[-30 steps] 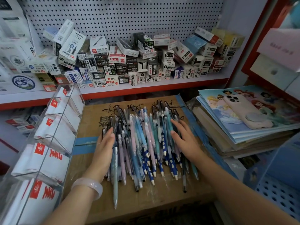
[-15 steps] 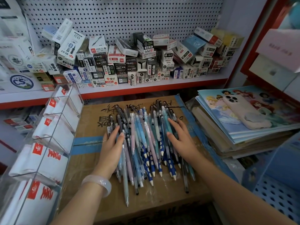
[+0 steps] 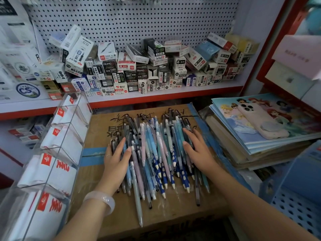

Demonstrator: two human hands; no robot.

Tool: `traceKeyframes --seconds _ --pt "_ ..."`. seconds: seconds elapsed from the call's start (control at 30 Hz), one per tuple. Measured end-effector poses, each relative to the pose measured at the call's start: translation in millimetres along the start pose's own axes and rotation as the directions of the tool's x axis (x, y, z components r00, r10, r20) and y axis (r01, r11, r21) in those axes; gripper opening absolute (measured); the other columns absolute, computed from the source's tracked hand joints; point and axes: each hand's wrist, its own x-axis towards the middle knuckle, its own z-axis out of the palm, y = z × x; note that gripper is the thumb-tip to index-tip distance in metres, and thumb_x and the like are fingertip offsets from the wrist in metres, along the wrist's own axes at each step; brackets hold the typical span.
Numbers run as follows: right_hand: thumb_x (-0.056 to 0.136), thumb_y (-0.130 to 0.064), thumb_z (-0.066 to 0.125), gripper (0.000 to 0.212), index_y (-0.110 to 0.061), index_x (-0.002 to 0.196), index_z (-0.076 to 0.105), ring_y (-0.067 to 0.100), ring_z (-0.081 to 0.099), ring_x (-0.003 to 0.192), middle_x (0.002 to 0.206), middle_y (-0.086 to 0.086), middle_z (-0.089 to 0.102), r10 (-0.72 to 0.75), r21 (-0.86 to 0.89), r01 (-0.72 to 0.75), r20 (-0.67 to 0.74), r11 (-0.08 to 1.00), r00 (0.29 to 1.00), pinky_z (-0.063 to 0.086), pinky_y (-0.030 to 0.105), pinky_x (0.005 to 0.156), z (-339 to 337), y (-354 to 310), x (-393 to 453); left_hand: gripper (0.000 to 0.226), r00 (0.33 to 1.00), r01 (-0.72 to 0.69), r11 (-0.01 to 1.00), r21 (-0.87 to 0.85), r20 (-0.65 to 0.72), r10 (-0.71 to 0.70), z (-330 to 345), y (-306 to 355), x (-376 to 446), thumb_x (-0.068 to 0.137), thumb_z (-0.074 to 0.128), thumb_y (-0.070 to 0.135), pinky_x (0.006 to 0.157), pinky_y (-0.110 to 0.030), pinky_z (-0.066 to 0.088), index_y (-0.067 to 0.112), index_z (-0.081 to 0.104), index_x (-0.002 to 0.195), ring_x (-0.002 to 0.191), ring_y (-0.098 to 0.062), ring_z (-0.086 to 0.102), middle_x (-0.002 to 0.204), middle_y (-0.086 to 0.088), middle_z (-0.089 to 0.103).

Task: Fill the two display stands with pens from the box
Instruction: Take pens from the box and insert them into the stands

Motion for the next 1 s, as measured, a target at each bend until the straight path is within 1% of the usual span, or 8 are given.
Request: traceKeyframes --seconds 0.07,0.33,0.43,0.5,0.57,0.67,0.8,1.0 --pt "0.099 -0.034 0.04 0.046 -0.038 0.144 0.028 0.011 0.006 0.145 0.158 -0.007 0.005 0.002 0.001 -0.002 -0.001 1.0 1.0 0.016 0.028 0.107 -0.5 -0.6 -1.1 0.046 1.0 0.005 1.0 -0.004 -0.001 -0.005 -1.6 -0.2 -1.0 0.095 0.038 0.046 0.115 -0.045 0.006 0.049 0.026 0.139 0.144 -0.016 -0.007 0.157 0.004 -0.008" --pt "0.101 -0.033 0.036 0.046 -0.034 0.146 0.027 0.017 0.01 0.145 0.157 0.0 0.014 0.055 -0.031 -0.057 -0.056 0.998 0.997 0.017 0.038 0.114 -10.0 1.3 -9.4 0.049 0.999 0.012 1.0 0.009 -0.038 -0.011 -14.4 2.0 -16.6 0.097 0.036 0.041 0.115 -0.042 0.007 0.042 0.023 0.144 0.145 -0.015 -0.004 0.158 0.003 -0.006" --pt "0.101 -0.033 0.035 0.048 -0.026 0.148 0.025 0.02 0.018 0.143 0.155 0.003 0.022 0.156 0.05 -0.152 -0.086 0.987 0.984 0.02 0.038 0.113 -10.6 0.6 -16.8 0.053 0.998 0.02 1.0 -0.017 -0.057 -0.021 -13.9 -5.7 -19.4 0.096 0.038 0.042 0.115 -0.043 0.009 0.037 0.02 0.146 0.145 -0.015 0.001 0.158 0.003 0.004" --pt "0.101 -0.033 0.035 0.049 -0.025 0.148 0.023 0.02 0.022 0.142 0.154 0.002 0.024 0.213 0.14 -0.201 -0.075 0.97 0.974 0.021 0.036 0.112 -5.6 -2.2 -22.7 0.058 1.0 0.014 0.999 -0.039 -0.01 -0.015 -11.5 -10.7 -21.0 0.095 0.04 0.044 0.117 -0.045 0.01 0.036 0.016 0.147 0.144 -0.015 0.005 0.157 0.006 0.008" --pt "0.101 -0.035 0.035 0.05 -0.028 0.148 0.022 0.019 0.021 0.142 0.156 0.001 0.021 0.201 0.105 -0.195 -0.045 0.975 0.979 0.021 0.037 0.112 3.6 -3.4 -28.4 0.059 0.999 0.008 0.999 -0.039 0.039 -0.006 -7.5 -12.1 -23.0 0.095 0.041 0.044 0.117 -0.044 0.008 0.036 0.015 0.147 0.144 -0.014 0.003 0.157 0.008 0.005" --pt "0.1 -0.039 0.036 0.05 -0.034 0.148 0.022 0.02 0.011 0.145 0.158 -0.001 0.011 0.2 0.016 -0.2 -0.038 0.98 0.979 0.015 0.038 0.115 9.9 -8.0 -31.0 0.061 0.997 0.006 0.999 -0.034 0.076 -0.003 0.2 -7.3 -23.6 0.094 0.045 0.041 0.116 -0.045 0.009 0.038 0.014 0.146 0.145 -0.017 0.002 0.157 0.006 -0.001" --pt "0.1 -0.036 0.037 0.049 -0.034 0.147 0.022 0.017 0.01 0.145 0.158 -0.003 0.01 0.197 0.083 -0.194 -0.034 0.977 0.98 0.015 0.036 0.114 10.9 -13.8 -29.9 0.067 0.998 0.017 0.998 0.058 0.062 -0.021 10.7 -1.5 -23.8 0.093 0.051 0.036 0.115 -0.046 0.008 0.036 0.012 0.147 0.145 -0.022 -0.002 0.157 0.003 -0.008" --pt "0.101 -0.03 0.038 0.05 -0.031 0.148 0.022 0.018 0.013 0.144 0.158 -0.002 0.009 0.196 0.131 -0.189 -0.047 0.973 0.979 0.018 0.035 0.112 15.3 -18.9 -28.6 0.067 0.995 -0.025 0.993 0.116 0.097 0.014 14.6 -0.3 -20.6 0.094 0.05 0.032 0.114 -0.045 0.01 0.035 0.01 0.148 0.145 -0.022 -0.001 0.157 0.003 -0.009"
